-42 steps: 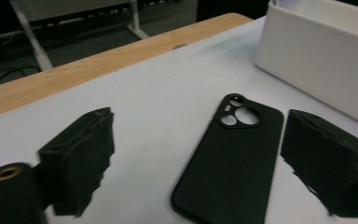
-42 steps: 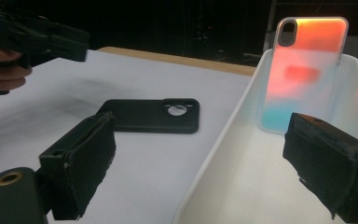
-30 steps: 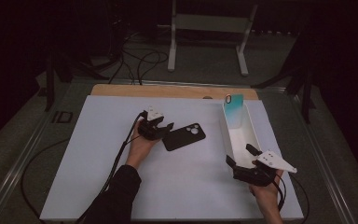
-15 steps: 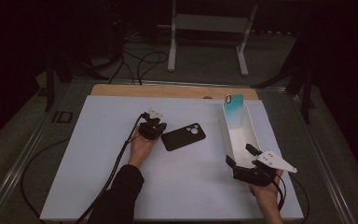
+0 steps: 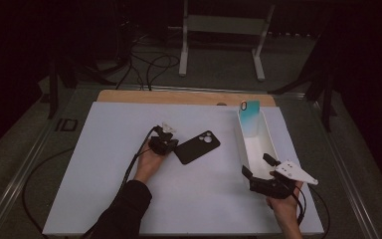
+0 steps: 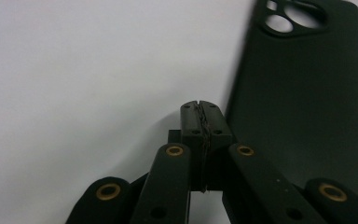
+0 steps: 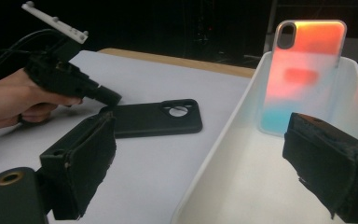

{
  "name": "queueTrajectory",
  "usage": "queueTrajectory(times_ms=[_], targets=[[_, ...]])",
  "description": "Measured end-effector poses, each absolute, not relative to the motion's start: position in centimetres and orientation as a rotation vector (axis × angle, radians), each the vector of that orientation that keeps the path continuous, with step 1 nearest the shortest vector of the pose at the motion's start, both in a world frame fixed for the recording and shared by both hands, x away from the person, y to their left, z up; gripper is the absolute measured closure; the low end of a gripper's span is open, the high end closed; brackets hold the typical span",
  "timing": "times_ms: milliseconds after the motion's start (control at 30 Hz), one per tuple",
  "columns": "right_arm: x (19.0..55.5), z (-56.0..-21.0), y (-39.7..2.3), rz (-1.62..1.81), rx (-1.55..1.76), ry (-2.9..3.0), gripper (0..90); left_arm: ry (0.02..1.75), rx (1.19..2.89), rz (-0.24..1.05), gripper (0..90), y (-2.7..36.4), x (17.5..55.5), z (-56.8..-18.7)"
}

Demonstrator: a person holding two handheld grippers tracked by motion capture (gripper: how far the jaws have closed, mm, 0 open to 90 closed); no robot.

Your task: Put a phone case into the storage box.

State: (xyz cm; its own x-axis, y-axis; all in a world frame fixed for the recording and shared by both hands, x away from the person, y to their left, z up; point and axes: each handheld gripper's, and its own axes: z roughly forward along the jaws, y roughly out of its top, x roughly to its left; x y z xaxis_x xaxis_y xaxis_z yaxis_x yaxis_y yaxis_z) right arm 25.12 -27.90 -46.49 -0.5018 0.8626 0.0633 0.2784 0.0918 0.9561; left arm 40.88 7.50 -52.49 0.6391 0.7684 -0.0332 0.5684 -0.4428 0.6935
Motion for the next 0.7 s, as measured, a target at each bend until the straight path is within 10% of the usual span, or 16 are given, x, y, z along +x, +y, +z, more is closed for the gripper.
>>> queueTrajectory(times_ms=[500, 700], targets=[[25.1, -46.6, -27.7, 1.417, 1.110, 1.850, 9.3, 0.975, 2.226, 0.380, 89.4, 7.0, 38.0, -52.2], [25.1, -46.5, -28.0, 1.418, 1.118, 1.844, 9.2, 0.980, 2.072, 0.378, 68.9, 9.0, 37.1, -50.0]])
